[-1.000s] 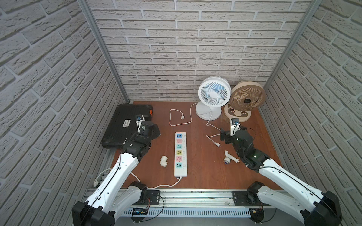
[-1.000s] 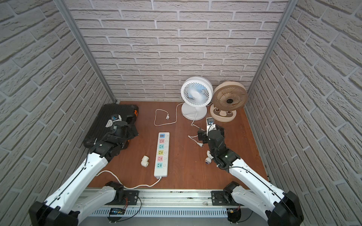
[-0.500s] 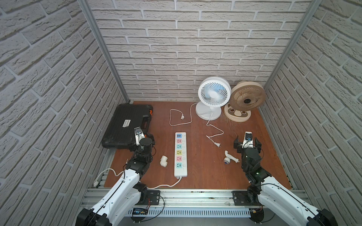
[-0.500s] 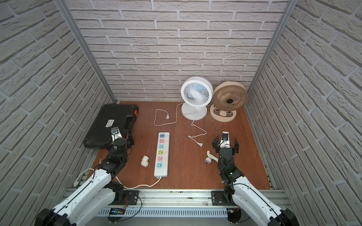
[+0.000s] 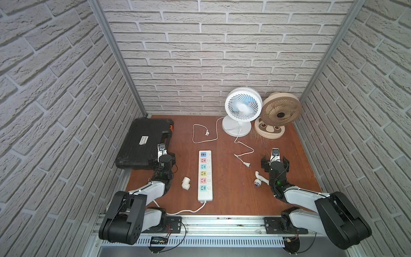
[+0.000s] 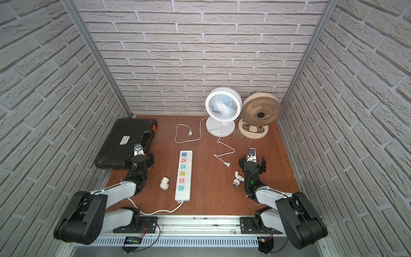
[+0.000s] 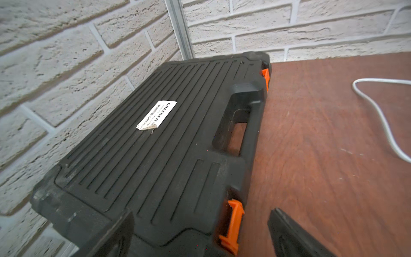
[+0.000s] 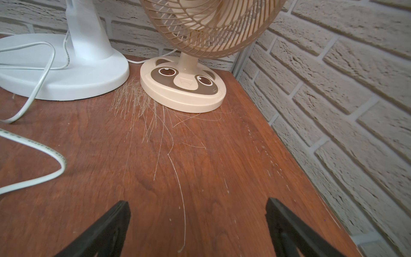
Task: Unplug the desk fan from the power strip
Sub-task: Reset both arms
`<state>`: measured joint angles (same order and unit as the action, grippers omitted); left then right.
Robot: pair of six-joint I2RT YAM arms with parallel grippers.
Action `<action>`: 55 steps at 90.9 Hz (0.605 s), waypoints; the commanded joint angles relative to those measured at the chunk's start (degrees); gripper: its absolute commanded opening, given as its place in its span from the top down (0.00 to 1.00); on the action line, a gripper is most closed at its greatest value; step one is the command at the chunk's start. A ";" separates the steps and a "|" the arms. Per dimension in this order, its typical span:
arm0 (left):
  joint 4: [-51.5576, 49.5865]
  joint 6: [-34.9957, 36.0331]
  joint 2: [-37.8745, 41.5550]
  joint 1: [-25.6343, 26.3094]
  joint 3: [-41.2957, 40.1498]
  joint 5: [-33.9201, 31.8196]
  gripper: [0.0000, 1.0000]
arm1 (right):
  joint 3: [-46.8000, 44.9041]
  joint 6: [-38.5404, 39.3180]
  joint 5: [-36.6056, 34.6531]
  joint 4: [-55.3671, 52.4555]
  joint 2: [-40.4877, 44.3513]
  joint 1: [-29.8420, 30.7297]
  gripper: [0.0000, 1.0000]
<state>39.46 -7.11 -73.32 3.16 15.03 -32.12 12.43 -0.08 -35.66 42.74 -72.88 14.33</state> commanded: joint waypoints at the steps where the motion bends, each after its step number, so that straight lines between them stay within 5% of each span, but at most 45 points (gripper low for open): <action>1: 8.54 3.49 -3.00 -1.50 2.10 4.72 0.02 | 8.09 -0.69 3.07 -1.28 -3.29 -1.16 0.01; 17: 20.23 4.72 -11.36 -5.12 0.46 17.10 0.02 | 10.87 5.05 8.65 -0.15 -7.51 -2.86 0.01; 31: 17.69 7.05 -15.49 -5.71 3.86 25.21 0.02 | 9.11 4.93 12.20 9.36 -12.72 -5.95 0.01; 43: 13.26 6.09 -15.71 -6.79 6.22 25.62 0.02 | 9.45 0.96 22.87 5.87 -12.75 -11.43 0.01; 49: 11.98 5.52 -15.61 -7.27 6.71 26.21 0.02 | 7.48 -0.13 23.89 14.83 -16.71 -12.91 0.01; 55: 11.73 5.46 -15.53 -7.30 6.77 26.35 0.02 | 9.08 -0.49 23.75 7.57 -14.15 -12.94 0.01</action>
<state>52.18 -1.32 -88.51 -3.38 20.84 -8.58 21.78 1.85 -16.60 49.74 -87.79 2.26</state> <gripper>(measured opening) 0.983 0.987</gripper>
